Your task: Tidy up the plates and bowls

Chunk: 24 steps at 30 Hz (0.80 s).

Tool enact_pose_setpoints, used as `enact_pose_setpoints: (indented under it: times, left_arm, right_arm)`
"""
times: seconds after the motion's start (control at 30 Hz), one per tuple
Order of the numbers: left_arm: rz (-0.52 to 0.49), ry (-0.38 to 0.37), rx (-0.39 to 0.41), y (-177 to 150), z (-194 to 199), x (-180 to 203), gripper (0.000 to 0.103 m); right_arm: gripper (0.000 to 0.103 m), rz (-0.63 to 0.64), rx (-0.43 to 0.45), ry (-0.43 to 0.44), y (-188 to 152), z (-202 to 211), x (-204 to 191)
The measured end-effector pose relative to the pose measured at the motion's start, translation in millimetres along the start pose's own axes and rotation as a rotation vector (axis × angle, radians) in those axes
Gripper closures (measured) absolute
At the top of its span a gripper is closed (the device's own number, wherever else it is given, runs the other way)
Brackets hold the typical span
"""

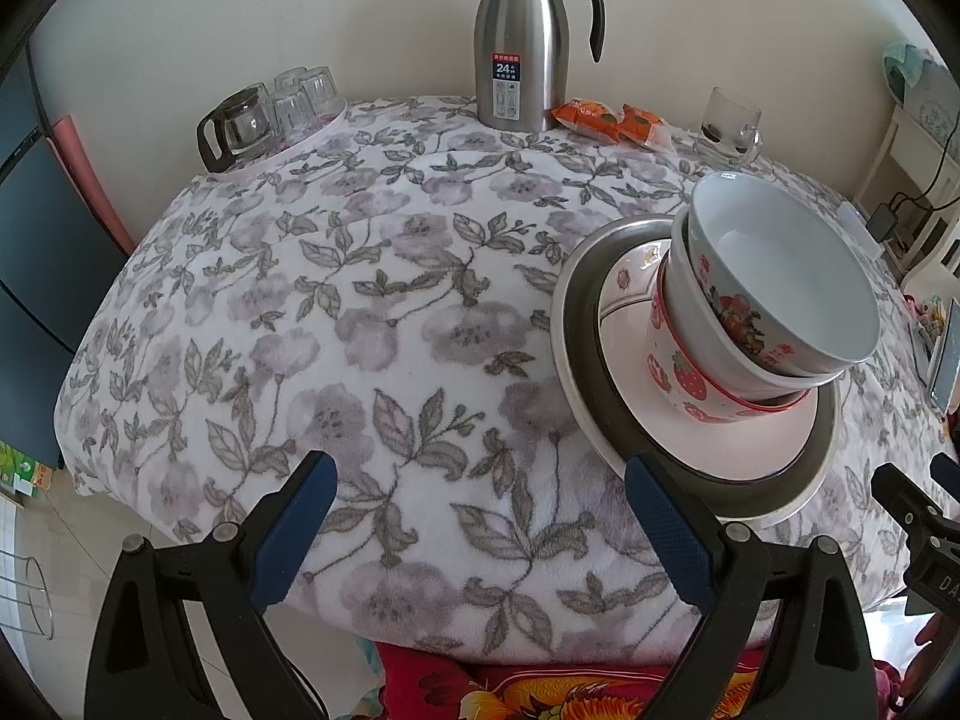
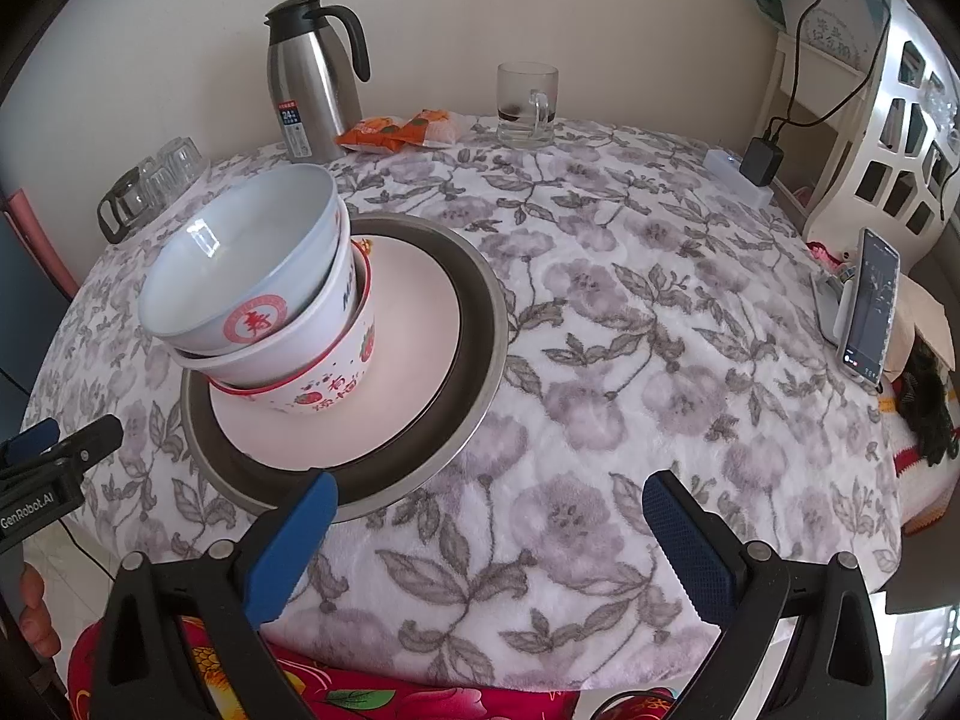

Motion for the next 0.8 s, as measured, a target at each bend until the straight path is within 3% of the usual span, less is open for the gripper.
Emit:
enact_pose_setpoints:
  times: [0.8]
  left_arm:
    - [-0.001,-0.001,-0.002,0.0,-0.6,-0.3,0.006]
  right_arm:
    - [0.0,0.001,-0.002,-0.001,0.0,-0.4,-0.2]
Point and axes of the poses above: each gripper's, at about its wrist camera, not at the fingertips, and z roughly against the way its jaws point, x to its right, y to its top, the point moved 9 cm from there along -z, roughly the way its jaws point, and after that the axes turned 10 degrees about y, right-handed, at the moved point
